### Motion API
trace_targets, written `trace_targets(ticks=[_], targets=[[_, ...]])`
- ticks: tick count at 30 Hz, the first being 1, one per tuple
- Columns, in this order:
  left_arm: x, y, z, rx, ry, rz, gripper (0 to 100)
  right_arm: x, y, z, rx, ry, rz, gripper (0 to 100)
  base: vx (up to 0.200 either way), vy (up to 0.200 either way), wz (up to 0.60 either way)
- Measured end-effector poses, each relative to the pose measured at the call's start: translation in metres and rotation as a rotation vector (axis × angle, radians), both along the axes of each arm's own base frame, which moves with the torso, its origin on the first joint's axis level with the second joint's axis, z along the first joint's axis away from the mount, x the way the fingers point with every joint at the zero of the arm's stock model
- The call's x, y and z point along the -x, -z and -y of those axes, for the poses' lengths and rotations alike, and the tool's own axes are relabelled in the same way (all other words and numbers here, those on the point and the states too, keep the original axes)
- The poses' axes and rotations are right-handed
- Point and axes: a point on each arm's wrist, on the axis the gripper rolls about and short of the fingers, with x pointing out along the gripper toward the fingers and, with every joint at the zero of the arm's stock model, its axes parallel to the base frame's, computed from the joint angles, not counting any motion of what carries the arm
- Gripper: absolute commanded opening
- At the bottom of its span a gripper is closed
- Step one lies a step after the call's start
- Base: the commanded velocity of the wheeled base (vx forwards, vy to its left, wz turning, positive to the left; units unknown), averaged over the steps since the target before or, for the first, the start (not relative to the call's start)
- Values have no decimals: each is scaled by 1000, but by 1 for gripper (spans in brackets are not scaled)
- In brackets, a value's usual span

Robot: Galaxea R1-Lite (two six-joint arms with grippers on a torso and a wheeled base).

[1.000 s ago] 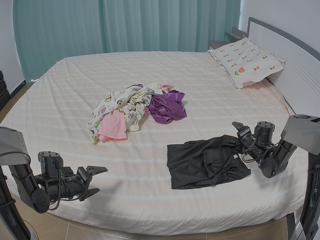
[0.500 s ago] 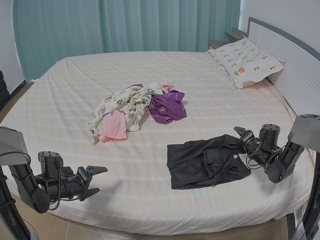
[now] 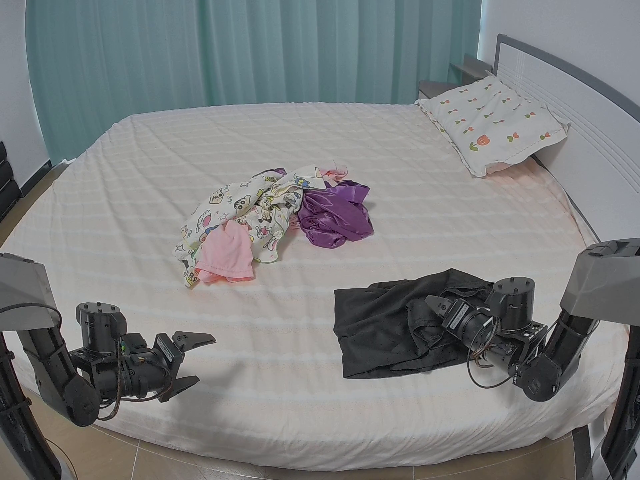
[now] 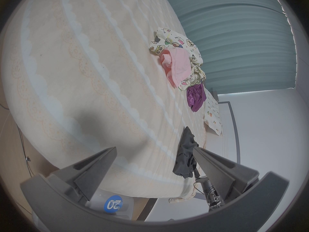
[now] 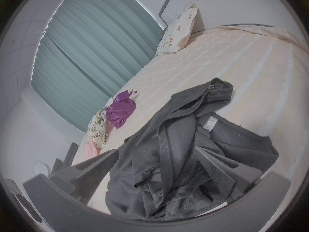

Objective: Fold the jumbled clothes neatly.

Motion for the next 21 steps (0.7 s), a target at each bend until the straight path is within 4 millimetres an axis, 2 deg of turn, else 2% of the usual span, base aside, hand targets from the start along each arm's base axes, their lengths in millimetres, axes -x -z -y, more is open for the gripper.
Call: trace_targets(ticks=[7,8,14,21], targets=[[0,0,0,0,0,0,100,2,9,-10,69,-19,6,100,0,0,0],[0,0,0,0,0,0,100,2,9,-11,70,-23,8,0,0,0,0],[0,0,0,0,0,-1,100,3,16,-15,98,-34,-1,0,0,0,0],[0,0,0,1,-1,-2,100,4,16,-9,133,23,-2,0,0,0,0]])
